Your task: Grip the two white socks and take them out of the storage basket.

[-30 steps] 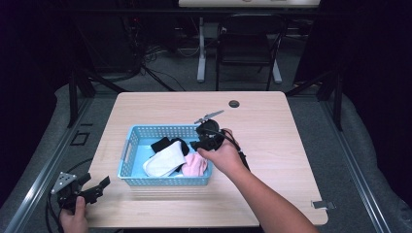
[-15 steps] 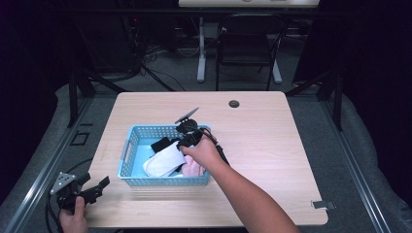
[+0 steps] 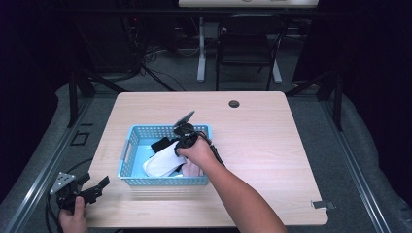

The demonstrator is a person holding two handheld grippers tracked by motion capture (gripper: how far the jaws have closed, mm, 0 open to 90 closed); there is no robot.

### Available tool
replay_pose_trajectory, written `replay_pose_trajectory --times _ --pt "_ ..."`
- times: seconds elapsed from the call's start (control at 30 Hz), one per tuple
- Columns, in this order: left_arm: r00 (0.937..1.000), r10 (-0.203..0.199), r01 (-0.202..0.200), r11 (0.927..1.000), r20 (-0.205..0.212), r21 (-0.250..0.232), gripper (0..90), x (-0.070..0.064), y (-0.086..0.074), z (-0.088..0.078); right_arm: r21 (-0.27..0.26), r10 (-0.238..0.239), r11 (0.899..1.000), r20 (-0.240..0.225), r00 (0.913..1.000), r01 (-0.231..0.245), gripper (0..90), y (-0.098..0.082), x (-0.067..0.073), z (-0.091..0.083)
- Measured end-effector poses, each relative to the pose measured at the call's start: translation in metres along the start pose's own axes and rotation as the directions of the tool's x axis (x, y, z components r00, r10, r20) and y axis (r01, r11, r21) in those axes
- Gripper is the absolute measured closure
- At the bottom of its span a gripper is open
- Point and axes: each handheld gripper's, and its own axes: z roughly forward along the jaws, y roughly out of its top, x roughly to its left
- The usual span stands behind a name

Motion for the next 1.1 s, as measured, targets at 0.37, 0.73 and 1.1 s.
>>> replay_pose_trajectory --times 0.37,0.73,1.1 --pt "1.0000 0.004 -0.004 1.0000 0.000 0.006 15.1 0.000 0.000 0.000 -0.067 -0.056 0.996 0.005 0.9984 0.056 87.4 -0.004 0.014 -0.006" --pt "1.0000 0.007 -0.007 1.0000 -0.002 0.004 15.1 -0.001 0.000 0.000 -0.292 -0.271 0.915 0.064 0.9605 0.277 88.4 -0.024 0.056 -0.049" --pt "0.9999 0.009 -0.009 0.9999 -0.004 0.005 15.1 -0.001 0.000 0.000 -0.453 -0.344 0.821 0.095 0.9341 0.348 88.4 -0.044 0.073 -0.093"
